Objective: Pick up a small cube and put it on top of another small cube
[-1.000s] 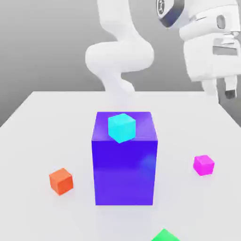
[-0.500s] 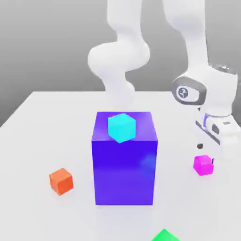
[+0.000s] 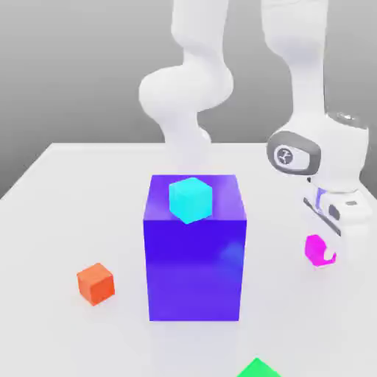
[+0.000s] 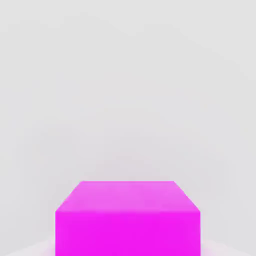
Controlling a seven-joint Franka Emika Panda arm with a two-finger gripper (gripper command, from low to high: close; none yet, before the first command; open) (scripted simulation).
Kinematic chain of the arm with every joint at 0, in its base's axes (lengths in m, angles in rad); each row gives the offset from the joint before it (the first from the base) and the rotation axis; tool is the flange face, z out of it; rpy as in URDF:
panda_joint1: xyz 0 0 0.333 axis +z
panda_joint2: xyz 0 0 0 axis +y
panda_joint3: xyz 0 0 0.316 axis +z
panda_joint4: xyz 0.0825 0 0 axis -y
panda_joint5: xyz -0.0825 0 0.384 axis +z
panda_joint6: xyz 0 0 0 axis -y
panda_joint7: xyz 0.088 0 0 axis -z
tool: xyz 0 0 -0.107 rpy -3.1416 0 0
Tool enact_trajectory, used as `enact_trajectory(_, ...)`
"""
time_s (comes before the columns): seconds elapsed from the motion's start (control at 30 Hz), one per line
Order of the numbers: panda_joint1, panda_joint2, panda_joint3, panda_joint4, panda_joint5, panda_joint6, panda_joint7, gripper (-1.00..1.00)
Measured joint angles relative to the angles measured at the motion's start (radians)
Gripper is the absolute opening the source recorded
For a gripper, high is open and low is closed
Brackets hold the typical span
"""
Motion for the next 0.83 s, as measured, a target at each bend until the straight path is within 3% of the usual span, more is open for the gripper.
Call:
enact_trajectory(0.13,-0.078,-0.027,-0.034,0.072,0.044,-0.099,-0.012,-1.00)
enact_trajectory(0.57,-0.360,0.164,-0.290,0.538,0.131,-0.378,0.035,-1.00)
enact_trajectory(0.7,-0.399,0.290,-0.286,0.580,0.175,-0.296,0.012,-1.00)
enact_trajectory(0.73,-0.403,0.315,-0.282,0.582,0.183,-0.274,0.006,1.00)
enact_trajectory(0.83,-0.403,0.315,-0.282,0.582,0.183,-0.274,0.006,1.00)
